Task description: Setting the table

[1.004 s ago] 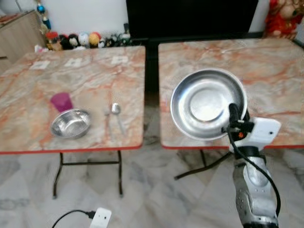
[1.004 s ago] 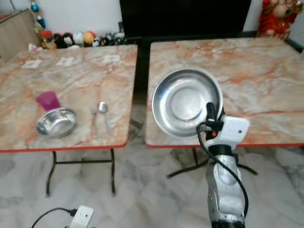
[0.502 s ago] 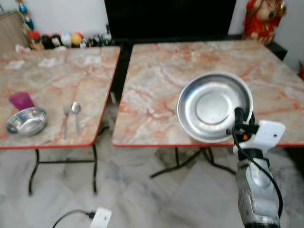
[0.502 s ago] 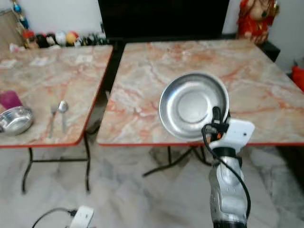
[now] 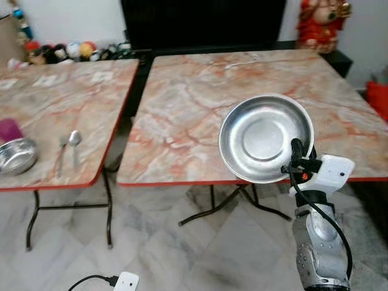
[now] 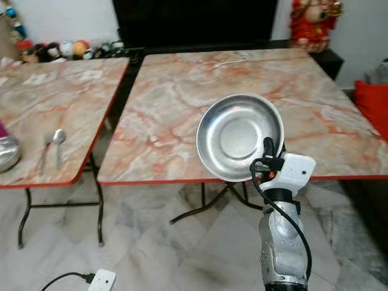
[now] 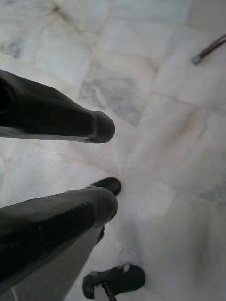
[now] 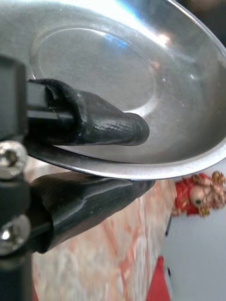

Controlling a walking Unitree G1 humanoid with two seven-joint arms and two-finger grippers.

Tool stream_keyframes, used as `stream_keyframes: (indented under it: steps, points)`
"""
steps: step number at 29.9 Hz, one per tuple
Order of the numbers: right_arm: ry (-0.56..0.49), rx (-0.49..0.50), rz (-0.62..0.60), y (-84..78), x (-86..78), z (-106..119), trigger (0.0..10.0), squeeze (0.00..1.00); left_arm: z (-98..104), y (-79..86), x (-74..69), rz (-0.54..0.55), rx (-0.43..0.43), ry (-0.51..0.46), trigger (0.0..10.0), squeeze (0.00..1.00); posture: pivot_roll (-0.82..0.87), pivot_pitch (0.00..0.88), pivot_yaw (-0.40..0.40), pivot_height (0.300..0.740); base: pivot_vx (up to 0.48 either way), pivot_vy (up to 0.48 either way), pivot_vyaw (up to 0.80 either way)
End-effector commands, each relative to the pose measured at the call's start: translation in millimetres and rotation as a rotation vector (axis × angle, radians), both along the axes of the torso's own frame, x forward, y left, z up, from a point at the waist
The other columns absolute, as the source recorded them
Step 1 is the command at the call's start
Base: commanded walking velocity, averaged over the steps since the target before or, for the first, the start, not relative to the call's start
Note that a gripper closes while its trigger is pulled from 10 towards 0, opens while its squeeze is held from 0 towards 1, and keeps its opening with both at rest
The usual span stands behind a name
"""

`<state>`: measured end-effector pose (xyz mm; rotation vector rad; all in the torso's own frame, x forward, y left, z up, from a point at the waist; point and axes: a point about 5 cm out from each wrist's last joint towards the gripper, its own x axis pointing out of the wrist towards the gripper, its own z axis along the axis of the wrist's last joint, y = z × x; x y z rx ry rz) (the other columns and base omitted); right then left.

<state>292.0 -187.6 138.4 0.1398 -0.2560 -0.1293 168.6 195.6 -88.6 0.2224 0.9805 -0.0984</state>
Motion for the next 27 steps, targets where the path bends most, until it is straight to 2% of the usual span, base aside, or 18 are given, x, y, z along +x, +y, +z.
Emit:
stream_keyframes:
  steps: [1, 6, 11, 16, 22, 24, 25, 27]
  points:
    - [-0.007, 0.011, 0.018, 6.8, 0.9, 1, 10.0, 0.0, -1, 4.9, -4.5, 0.006, 0.01, 0.018, 10.0, 0.0, -0.12, 0.008, 0.051, 0.74, 0.285, 0.0, 0.0]
    - [0.009, 0.013, 0.011, 7.2, 1.4, -2, 10.0, 0.0, -2, 5.0, -5.9, -0.001, 0.009, 0.024, 10.0, 0.0, -0.13, 0.002, 0.053, 0.74, 0.282, 0.0, 0.0]
    - [0.015, 0.015, -0.008, 5.0, 2.6, -3, 10.0, 0.0, -3, 4.1, -7.5, -0.019, 0.01, 0.037, 10.0, 0.0, -0.13, 0.0, 0.054, 0.74, 0.0, 0.0, 0.0]
    - [0.052, 0.006, -0.064, -0.3, 4.3, -8, 10.0, 0.0, -3, 3.2, -7.5, -0.014, 0.007, 0.035, 10.0, 0.0, -0.12, 0.007, 0.051, 0.74, 0.0, 0.0, 0.0]
    - [0.083, 0.066, -0.155, -11.7, 4.4, -12, 10.0, 0.0, -2, 3.7, -6.1, -0.008, 0.006, 0.032, 10.0, 0.0, -0.12, 0.023, 0.056, 0.74, 0.0, 0.0, 0.0]
    - [0.135, 0.127, -0.273, -29.9, 8.3, -17, 10.0, 0.0, -3, 3.4, -7.2, -0.005, 0.006, 0.036, 10.0, 0.0, -0.12, 0.027, 0.058, 0.74, 0.0, 0.0, 0.0]
    - [0.135, 0.127, -0.273, -29.9, 8.3, -17, 10.0, 0.0, -3, 3.4, -7.2, -0.005, 0.006, 0.036, 10.0, 0.0, -0.12, 0.027, 0.058, 0.74, 0.0, 0.0, 0.0]
    - [0.166, 0.175, -0.372, -45.4, 11.5, -17, 10.0, 0.0, -3, 3.1, -7.6, -0.004, 0.006, 0.037, 10.0, 0.0, -0.12, 0.028, 0.057, 0.74, 0.0, 0.0, 0.0]
